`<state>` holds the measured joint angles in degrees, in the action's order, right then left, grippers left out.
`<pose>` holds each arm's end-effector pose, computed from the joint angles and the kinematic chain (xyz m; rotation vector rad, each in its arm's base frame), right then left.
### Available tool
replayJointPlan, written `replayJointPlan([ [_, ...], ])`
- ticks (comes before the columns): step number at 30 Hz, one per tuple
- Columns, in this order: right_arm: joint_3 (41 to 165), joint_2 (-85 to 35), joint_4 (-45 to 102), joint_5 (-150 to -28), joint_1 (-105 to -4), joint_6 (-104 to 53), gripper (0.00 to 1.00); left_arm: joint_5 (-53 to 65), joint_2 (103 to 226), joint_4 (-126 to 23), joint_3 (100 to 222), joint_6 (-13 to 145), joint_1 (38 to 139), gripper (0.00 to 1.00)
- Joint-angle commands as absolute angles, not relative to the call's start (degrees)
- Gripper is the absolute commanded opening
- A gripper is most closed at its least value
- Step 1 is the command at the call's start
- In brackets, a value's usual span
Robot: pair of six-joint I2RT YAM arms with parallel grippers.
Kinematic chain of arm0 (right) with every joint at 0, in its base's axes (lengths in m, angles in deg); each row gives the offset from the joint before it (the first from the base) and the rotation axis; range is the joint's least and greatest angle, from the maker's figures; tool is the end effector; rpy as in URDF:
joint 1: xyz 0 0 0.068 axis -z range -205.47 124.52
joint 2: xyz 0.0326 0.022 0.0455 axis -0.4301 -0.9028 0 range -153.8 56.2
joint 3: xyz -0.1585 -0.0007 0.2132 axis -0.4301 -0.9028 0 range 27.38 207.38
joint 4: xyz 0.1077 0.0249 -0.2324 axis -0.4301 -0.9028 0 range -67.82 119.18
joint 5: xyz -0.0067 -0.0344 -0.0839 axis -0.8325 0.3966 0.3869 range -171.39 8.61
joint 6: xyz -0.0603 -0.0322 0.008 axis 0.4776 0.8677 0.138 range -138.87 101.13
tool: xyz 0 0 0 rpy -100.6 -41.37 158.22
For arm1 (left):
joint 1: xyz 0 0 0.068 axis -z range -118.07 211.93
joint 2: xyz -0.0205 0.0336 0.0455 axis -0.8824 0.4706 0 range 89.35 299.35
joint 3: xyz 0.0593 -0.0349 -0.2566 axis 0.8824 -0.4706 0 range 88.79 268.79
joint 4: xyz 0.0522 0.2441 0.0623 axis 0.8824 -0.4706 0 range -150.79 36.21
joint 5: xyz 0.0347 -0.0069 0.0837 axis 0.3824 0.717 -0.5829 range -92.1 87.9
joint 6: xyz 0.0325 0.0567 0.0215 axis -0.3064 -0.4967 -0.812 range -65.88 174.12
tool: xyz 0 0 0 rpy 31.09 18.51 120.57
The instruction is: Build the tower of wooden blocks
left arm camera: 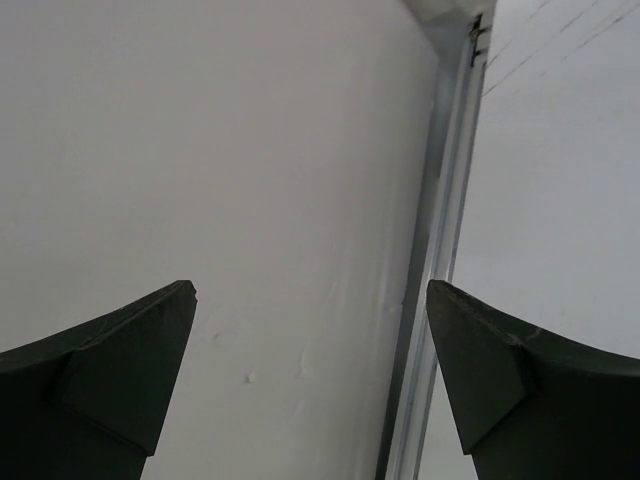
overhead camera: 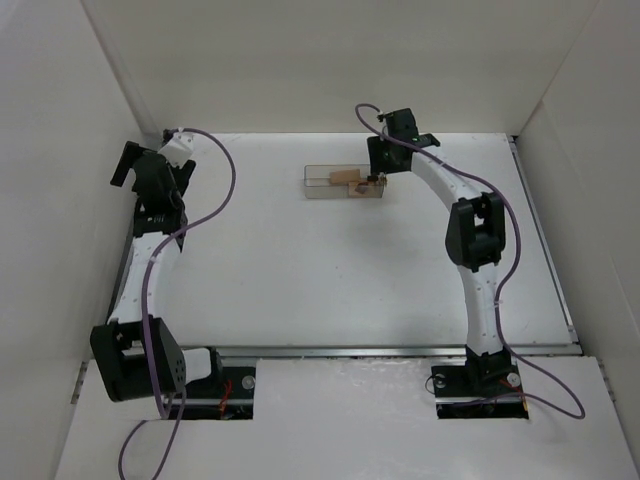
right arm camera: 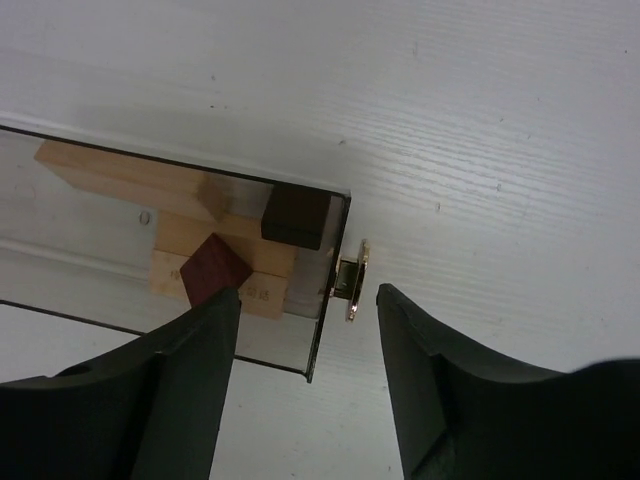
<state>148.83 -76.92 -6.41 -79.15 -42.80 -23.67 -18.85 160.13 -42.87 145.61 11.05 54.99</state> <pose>0.5076 0.1560 0.2158 -0.2434 2.3868 0.1342 0.3062 0.0535 0.3491 0.2986 1.6733 0.8995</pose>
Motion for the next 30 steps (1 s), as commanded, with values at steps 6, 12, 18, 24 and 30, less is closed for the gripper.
replayJointPlan([
  [6, 149.9, -79.15, -4.13, -75.16, -43.23, -26.59, 0.32, -36.69, 168.61, -45.35, 155.93, 18.07, 55.6, 1.0],
  [12, 142.7, -74.24, -0.36, -72.96, -43.76, -28.97, 0.15, -43.32, 173.72, -51.84, 162.44, 26.69, 56.21, 1.0],
  [18, 138.74, -72.29, -1.56, -70.32, -44.81, -32.04, 0.0, -37.08, 174.43, -58.61, 164.9, 33.54, 56.74, 1.0],
  [24, 128.3, -62.99, -9.29, -67.06, -46.65, -42.15, 0.0, -34.0, 173.81, -59.24, 165.43, 35.05, 56.74, 1.0],
  [30, 111.77, -49.65, -10.72, -71.7, -52.8, -38.76, 0.53, -31.73, 173.81, -59.24, 164.38, 34.52, 57.27, 1.0],
])
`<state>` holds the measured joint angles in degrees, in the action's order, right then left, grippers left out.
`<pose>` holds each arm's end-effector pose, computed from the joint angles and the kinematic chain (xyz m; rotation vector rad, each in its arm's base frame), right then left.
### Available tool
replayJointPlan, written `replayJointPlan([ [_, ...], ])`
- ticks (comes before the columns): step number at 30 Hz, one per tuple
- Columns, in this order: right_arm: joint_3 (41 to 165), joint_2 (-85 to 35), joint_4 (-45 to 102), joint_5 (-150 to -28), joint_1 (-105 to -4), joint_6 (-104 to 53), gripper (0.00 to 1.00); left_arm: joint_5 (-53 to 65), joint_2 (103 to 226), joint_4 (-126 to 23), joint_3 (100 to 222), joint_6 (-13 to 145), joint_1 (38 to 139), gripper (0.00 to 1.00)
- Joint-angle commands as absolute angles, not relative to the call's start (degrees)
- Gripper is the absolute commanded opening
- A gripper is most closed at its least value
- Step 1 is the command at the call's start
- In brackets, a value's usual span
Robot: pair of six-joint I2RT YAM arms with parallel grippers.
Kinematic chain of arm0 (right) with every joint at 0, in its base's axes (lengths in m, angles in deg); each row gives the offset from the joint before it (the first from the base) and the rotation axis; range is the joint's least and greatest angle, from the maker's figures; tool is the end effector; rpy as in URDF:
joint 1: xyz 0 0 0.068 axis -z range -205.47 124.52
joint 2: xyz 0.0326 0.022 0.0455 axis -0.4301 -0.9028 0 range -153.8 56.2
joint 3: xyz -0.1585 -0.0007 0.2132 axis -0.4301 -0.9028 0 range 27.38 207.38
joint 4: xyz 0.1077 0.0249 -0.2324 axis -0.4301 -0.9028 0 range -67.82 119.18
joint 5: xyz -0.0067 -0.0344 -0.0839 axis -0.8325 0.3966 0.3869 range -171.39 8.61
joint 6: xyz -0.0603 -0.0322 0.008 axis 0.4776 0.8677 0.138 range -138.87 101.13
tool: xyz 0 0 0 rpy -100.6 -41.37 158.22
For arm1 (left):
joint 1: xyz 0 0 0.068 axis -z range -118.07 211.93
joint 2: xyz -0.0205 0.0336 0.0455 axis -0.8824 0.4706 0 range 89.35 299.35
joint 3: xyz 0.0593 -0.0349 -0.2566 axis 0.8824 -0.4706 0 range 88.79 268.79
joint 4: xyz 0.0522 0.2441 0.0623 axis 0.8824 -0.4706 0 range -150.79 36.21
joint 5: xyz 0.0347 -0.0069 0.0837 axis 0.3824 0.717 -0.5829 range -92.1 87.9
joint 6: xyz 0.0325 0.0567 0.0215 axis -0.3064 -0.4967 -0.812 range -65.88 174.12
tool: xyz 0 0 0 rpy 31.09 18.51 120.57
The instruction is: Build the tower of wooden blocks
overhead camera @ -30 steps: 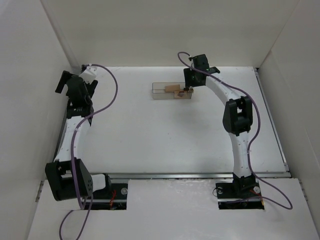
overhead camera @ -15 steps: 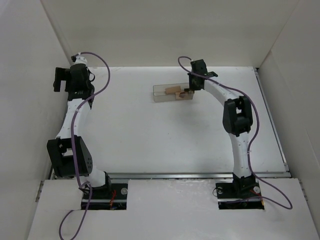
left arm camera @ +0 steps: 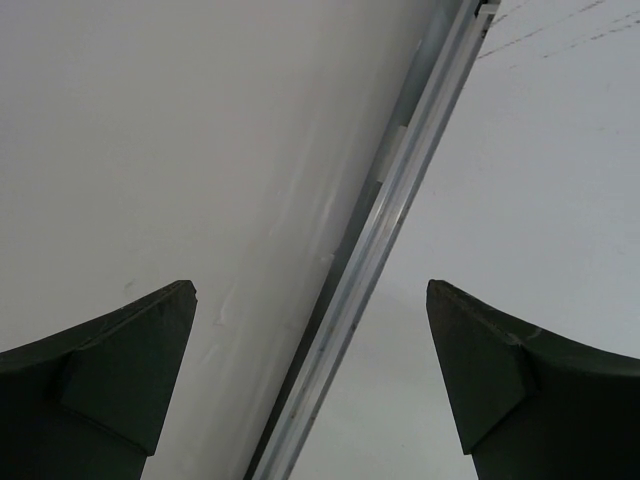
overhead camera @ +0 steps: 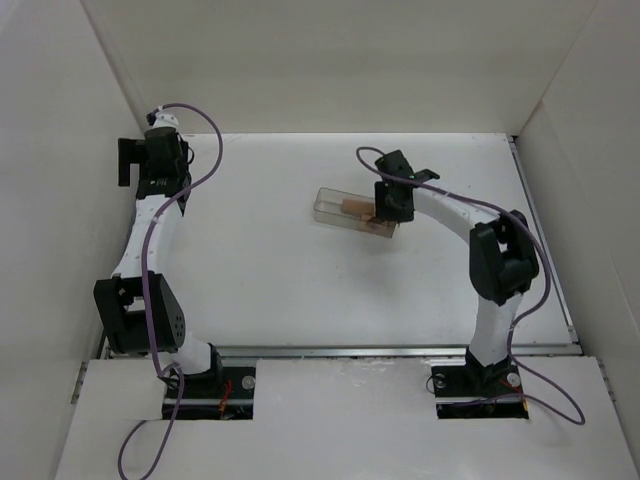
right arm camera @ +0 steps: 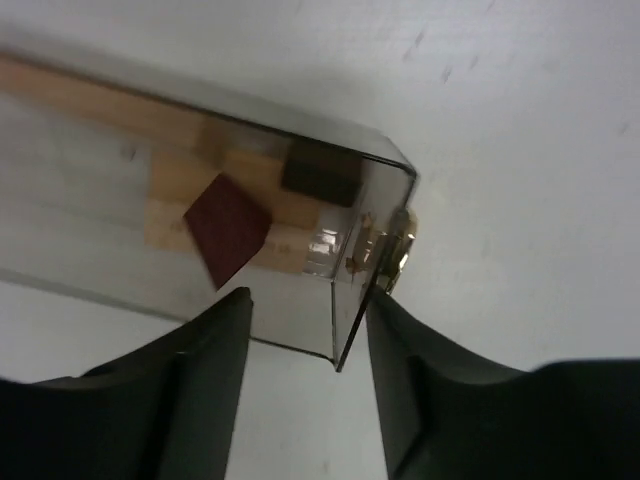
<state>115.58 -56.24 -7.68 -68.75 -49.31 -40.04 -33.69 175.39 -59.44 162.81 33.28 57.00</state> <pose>0.3927 0.1601 0.1943 0.0138 2.5950 -0.0096 0.3617 0.0605 0.3411 -0.1244 1.9107 0.8228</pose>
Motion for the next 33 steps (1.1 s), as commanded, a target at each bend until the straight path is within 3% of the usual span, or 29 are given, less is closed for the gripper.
replayJointPlan([
  [1, 110.97, -48.31, -11.24, -72.94, -53.5, -36.9, 0.57, -31.11, 173.81, -59.24, 164.38, 34.52, 57.27, 1.0],
  [3, 110.96, -45.5, -12.74, -73.92, -54.57, -32.95, 0.59, -29.7, 173.81, -60.47, 166.12, 35.31, 57.27, 1.0],
  [8, 117.53, -47.4, -14.24, -60.84, -54.66, -24.07, 0.7, -23.81, 173.81, -63.63, 169.21, 37.33, 57.27, 1.0],
  [13, 123.27, -52.86, -15.82, -66.25, -54.65, -17.65, 0.71, -18.63, 172.41, -65.91, 170.88, 37.95, 57.27, 1.0],
  [18, 121.78, -54.1, -13.54, -77.32, -54.65, -14.48, 0.63, -16.78, 171.09, -66.45, 170.88, 37.42, 57.27, 1.0],
  [22, 118.26, -54.1, -10.9, -77.44, -54.65, -14.47, 0.54, -15.55, 171.09, -67.76, 173.07, 37.95, 57.27, 1.0],
  [33, 115.44, -57.09, -7.47, -76.2, -54.65, -15.53, 0.15, -16.77, 170.04, -68.47, 172.82, 38.04, 57.27, 1.0],
])
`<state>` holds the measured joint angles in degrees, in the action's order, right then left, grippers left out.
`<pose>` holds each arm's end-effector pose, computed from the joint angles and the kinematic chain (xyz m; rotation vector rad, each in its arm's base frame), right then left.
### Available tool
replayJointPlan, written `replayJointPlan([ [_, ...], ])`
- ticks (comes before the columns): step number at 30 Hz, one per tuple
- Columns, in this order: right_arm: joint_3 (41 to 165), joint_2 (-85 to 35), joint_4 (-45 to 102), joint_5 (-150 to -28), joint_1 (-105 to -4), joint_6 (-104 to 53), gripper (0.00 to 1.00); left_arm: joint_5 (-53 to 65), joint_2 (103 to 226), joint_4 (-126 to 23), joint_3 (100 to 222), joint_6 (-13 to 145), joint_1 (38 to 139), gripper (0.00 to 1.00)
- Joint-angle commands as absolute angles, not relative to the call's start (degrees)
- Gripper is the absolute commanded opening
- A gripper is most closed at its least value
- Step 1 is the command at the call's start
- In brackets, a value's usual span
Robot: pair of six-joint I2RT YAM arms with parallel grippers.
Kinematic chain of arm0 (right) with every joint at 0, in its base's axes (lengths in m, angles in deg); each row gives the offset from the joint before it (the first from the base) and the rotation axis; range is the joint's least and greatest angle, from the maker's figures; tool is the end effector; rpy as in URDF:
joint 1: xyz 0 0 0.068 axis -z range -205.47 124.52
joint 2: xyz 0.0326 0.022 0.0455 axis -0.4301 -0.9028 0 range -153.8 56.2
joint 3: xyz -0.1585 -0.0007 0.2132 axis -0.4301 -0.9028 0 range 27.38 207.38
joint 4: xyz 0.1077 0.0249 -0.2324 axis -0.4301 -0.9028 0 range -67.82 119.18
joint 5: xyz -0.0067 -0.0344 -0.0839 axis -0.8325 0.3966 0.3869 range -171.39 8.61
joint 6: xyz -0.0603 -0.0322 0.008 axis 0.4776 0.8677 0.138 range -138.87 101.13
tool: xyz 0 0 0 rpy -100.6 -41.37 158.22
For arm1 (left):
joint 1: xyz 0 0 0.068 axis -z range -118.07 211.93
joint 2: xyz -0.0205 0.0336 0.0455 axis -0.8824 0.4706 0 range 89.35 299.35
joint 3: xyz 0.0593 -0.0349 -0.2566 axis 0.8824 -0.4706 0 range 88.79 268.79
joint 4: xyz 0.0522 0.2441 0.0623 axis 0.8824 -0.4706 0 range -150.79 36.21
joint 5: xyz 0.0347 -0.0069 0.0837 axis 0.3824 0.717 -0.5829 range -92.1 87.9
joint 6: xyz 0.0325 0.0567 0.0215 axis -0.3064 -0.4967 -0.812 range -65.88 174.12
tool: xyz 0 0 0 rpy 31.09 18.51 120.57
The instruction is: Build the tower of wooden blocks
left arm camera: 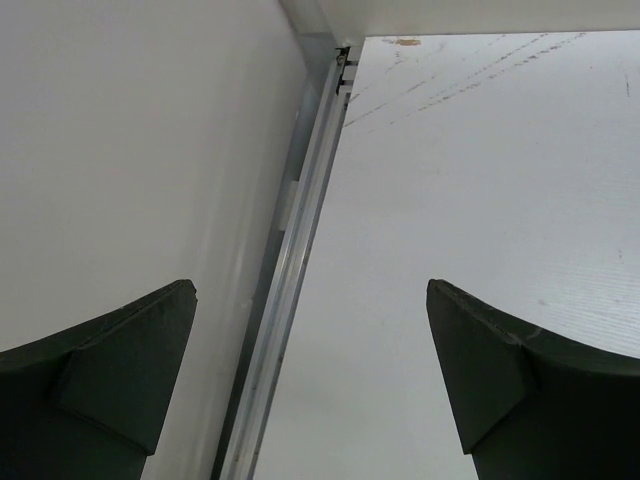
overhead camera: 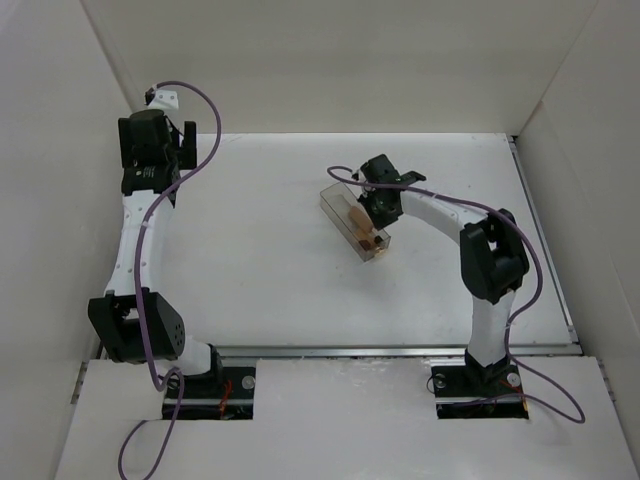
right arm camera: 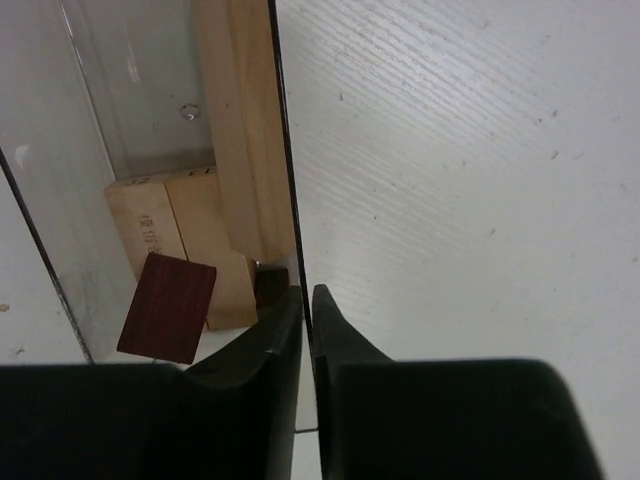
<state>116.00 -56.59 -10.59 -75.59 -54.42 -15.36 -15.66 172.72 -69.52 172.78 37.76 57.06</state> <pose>0.3705 0.1984 0.1901 -0.7177 2.5785 0.0041 0.3514 0.0431 0.3975 0.0176 1.8534 0.4762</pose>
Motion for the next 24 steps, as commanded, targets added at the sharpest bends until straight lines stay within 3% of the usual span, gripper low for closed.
replayJointPlan([
  [1, 114.75, -57.09, -6.77, -75.42, -54.65, -15.53, 0.12, -17.47, 170.03, -67.86, 171.94, 38.04, 57.27, 1.0],
  [5, 112.99, -56.48, -6.06, -71.38, -54.65, -16.84, 0.0, -19.94, 169.51, -66.71, 170.44, 38.04, 57.27, 1.0],
  [8, 112.46, -55.25, -5.53, -64.01, -54.65, -18.42, 0.0, -21.26, 169.51, -66.09, 169.22, 38.04, 57.27, 1.0],
  [16, 114.39, -53.66, -11.95, -24.32, -54.65, -25.19, 0.0, -24.5, 169.51, -63.9, 167.63, 38.04, 57.27, 1.0],
  [20, 114.39, -54.89, -13.09, -13.92, -55.97, -25.72, 0.0, -25.73, 169.51, -63.37, 167.63, 37.51, 57.27, 1.0],
  [24, 114.39, -58.75, -13.09, -13.36, -59.57, -24.67, 0.0, -26.79, 169.51, -62.84, 167.63, 36.98, 57.27, 1.0],
])
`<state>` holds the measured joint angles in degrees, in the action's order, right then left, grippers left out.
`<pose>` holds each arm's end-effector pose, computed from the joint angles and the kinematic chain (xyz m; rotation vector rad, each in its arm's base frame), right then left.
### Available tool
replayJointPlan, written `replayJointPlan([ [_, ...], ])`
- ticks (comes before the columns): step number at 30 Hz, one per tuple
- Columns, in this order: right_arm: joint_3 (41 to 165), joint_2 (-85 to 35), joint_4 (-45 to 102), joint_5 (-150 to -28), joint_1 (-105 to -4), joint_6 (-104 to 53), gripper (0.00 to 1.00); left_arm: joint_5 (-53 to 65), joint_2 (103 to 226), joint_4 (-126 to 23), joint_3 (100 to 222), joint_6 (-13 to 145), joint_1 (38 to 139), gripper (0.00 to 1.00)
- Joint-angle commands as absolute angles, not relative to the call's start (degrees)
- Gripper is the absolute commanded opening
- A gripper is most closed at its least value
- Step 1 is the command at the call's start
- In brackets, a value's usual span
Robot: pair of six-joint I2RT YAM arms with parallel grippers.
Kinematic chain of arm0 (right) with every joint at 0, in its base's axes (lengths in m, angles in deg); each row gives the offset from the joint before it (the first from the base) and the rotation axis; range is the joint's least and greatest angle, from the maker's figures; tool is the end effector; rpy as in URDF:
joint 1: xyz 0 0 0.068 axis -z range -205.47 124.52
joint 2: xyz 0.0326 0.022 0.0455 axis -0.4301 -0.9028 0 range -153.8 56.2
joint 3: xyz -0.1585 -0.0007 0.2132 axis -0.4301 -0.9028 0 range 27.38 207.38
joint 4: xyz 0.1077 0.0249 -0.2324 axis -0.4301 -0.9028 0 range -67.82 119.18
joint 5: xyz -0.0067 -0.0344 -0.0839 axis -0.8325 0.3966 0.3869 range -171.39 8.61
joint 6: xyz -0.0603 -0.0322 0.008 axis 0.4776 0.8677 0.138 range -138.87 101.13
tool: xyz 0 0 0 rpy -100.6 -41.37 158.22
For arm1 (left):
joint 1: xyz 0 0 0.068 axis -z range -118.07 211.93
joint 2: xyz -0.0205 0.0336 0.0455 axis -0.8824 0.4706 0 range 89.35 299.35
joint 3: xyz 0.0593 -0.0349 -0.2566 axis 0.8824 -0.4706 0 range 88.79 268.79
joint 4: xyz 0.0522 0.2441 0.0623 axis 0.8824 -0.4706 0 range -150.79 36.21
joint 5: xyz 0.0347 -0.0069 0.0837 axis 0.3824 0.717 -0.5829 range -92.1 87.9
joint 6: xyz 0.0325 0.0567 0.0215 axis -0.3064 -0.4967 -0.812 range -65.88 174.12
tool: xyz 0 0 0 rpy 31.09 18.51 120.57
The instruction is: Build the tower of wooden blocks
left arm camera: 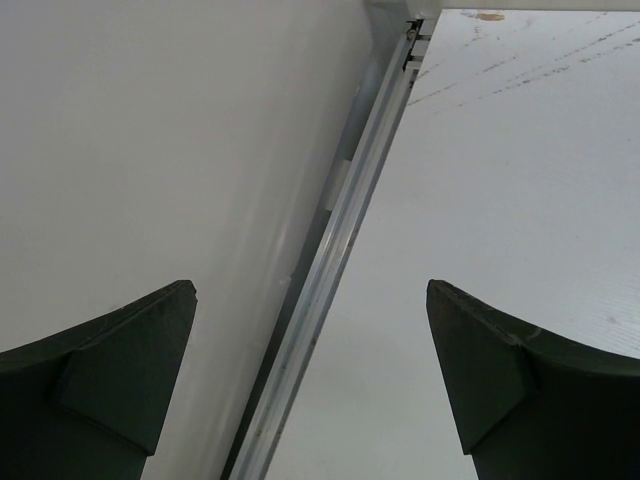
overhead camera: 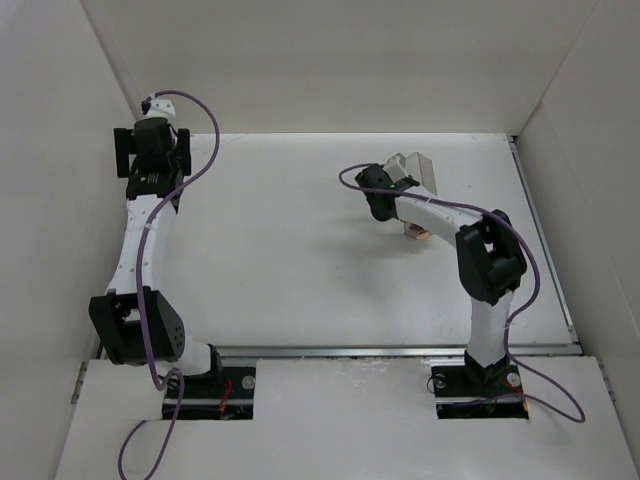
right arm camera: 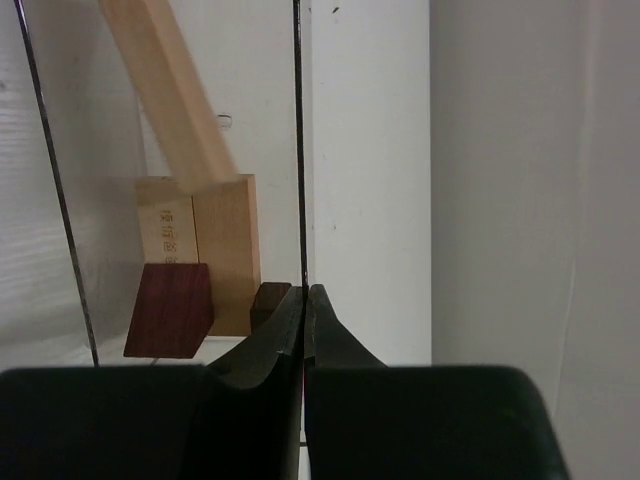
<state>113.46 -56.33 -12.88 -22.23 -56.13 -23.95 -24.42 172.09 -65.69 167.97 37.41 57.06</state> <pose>0.3667 0.1618 0.2017 -0.2633 2.2624 -1.0915 0.3491 0.0511 0.3794 -0.0851 1.8631 0.6203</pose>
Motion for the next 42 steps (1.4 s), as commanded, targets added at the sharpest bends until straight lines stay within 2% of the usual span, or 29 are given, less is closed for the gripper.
replayJointPlan([
  [1, 115.26, -60.15, -13.79, -13.89, -61.32, -24.67, 0.01, -26.79, 169.51, -62.32, 167.11, 36.98, 57.27, 1.0],
  [5, 120.0, -68.23, -18.09, -14.95, -66.25, -26.51, 0.04, -26.79, 168.98, -62.31, 167.1, 36.98, 57.8, 1.0],
  [8, 124.13, -71.14, -21.61, -16.09, -68.18, -28.36, 0.23, -27.32, 168.98, -62.31, 166.58, 36.98, 57.8, 1.0],
  [9, 124.75, -71.76, -21.62, -16.09, -68.89, -29.14, 0.32, -27.32, 168.98, -62.31, 166.57, 36.98, 57.8, 1.0],
  [10, 124.76, -71.77, -22.31, -16.7, -68.89, -29.67, 0.48, -27.32, 168.98, -62.31, 166.57, 36.98, 57.8, 1.0],
  [12, 126.25, -71.16, -22.32, -18.45, -69.42, -29.68, 0.62, -27.32, 168.98, -62.31, 166.57, 36.98, 57.8, 1.0],
  [13, 126.26, -70.54, -22.32, -20.55, -69.42, -29.68, 0.72, -27.32, 168.98, -62.31, 166.05, 36.98, 57.8, 1.0],
  [15, 128.18, -68.87, -22.32, -22.49, -69.42, -30.2, 0.82, -27.32, 168.98, -62.31, 166.05, 36.98, 57.8, 1.0],
  [16, 129.06, -66.95, -22.32, -23.9, -69.42, -30.21, 0.9, -27.32, 168.98, -62.31, 166.05, 36.98, 57.8, 1.0],
  [18, 129.68, -64.75, -22.32, -25.66, -69.42, -30.21, 0.98, -27.32, 168.98, -62.31, 166.05, 36.98, 57.8, 1.0],
  [23, 130.39, -57.55, -21.27, -40.75, -63.37, -30.21, 1.0, -27.32, 168.98, -62.31, 165.44, 36.98, 57.8, 1.0],
  [27, 126.53, -54.54, -18.37, -58.83, -56.6, -30.21, 1.0, -27.32, 168.98, -62.31, 165.43, 36.98, 57.8, 1.0],
  [31, 122.83, -53.92, -16.26, -68.27, -51.32, -28.89, 1.0, -27.32, 168.98, -62.31, 164.9, 36.98, 57.8, 1.0],
  [42, 118.7, -54.45, -10.81, -78.67, -45.6, -27.13, 1.0, -27.32, 168.98, -63.37, 164.9, 38.04, 57.8, 1.0],
])
